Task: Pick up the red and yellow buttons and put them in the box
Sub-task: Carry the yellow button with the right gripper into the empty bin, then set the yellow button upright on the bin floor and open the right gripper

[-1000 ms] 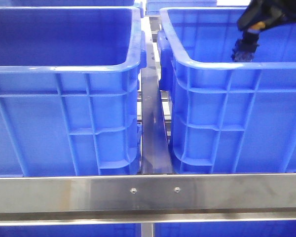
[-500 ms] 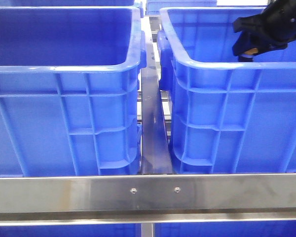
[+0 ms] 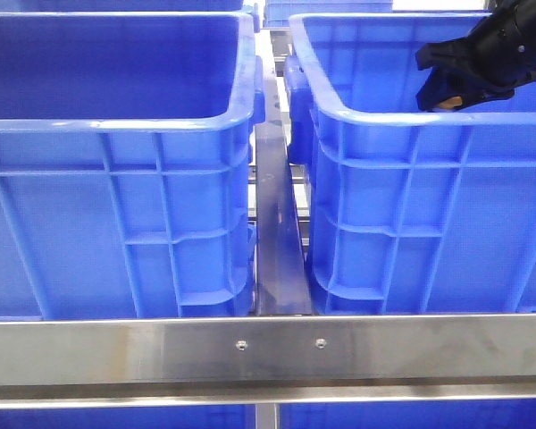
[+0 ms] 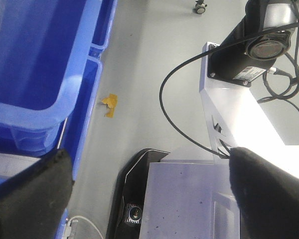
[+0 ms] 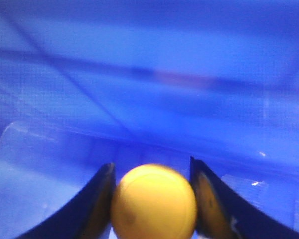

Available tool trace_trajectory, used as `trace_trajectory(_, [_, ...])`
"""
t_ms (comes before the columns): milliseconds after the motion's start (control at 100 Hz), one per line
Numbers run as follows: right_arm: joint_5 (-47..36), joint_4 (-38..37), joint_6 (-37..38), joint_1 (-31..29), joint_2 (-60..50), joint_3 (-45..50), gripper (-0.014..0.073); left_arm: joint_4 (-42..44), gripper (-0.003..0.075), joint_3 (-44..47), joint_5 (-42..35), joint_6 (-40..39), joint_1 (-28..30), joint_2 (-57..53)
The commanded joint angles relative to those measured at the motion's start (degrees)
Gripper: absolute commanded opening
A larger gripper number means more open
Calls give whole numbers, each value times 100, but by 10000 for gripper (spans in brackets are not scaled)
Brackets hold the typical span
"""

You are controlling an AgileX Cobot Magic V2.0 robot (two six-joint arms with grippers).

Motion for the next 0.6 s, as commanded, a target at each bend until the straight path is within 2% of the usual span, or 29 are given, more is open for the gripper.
trace_trajectory(0, [-101, 152, -94, -1, -296, -208, 290, -368, 607, -173, 139, -35, -42, -227])
trace_trajectory(80, [-118, 152, -94, -1, -296, -208, 449, -368, 607, -173, 139, -35, -42, -227])
trace_trajectory(170, [-145, 157, -94, -1, -296, -208, 541, -368, 607, -173, 139, -35, -42, -227])
trace_trajectory(590, [-34, 273, -88, -1, -841, -20, 552, -368, 607, -173, 139, -55, -42, -227])
